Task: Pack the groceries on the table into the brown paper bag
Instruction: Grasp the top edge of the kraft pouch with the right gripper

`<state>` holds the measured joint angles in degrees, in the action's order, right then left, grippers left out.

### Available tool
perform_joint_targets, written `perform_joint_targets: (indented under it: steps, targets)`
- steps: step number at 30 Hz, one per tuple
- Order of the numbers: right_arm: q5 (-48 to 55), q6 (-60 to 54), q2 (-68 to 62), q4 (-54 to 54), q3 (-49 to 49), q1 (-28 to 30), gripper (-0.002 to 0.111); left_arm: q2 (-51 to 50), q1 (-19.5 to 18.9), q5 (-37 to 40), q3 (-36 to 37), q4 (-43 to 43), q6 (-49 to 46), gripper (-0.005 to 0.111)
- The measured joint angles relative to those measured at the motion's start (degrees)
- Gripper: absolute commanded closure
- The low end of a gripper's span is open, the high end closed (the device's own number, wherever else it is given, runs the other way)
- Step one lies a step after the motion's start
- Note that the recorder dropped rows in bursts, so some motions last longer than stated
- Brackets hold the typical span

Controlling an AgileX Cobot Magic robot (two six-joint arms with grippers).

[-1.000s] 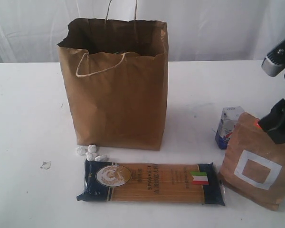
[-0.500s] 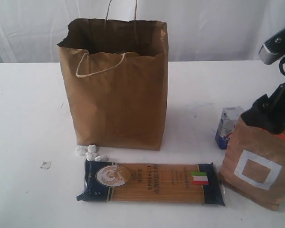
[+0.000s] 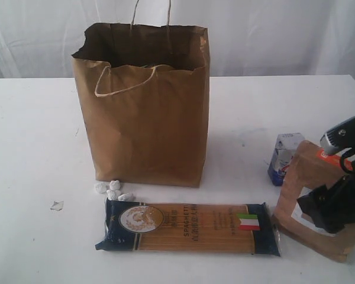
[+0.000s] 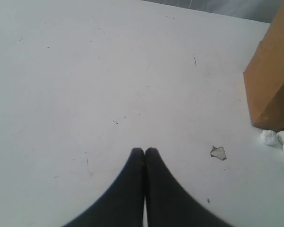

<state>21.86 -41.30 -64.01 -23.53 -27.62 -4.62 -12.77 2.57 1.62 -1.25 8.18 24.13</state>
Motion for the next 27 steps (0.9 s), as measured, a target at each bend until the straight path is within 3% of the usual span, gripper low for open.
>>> perform_joint_targets:
  steps: [3,8,14,17,23,27]
  targets:
    - [-3.6,-0.2,0.0,0.0,2.4,0.0,0.026,0.0,0.0,0.0,0.0,0.0,0.0,0.107]
    - [-6.3,-0.2,0.0,0.0,3.4,0.0,0.050,0.0,0.0,0.0,0.0,0.0,0.0,0.107]
    - [-10.8,-0.2,0.3,-2.3,5.2,0.0,0.051,0.0,0.0,0.0,0.0,0.0,0.0,0.107]
    - [-11.4,-0.2,0.3,-2.7,5.3,0.0,0.056,0.0,0.0,0.0,0.0,0.0,0.0,0.107]
    - [-10.1,-0.2,0.6,-3.7,5.3,0.0,0.090,0.0,0.0,0.0,0.0,0.0,0.0,0.107]
    - [-10.1,-0.2,0.6,-4.7,5.3,0.0,0.103,0.0,0.0,0.0,0.0,0.0,0.0,0.107]
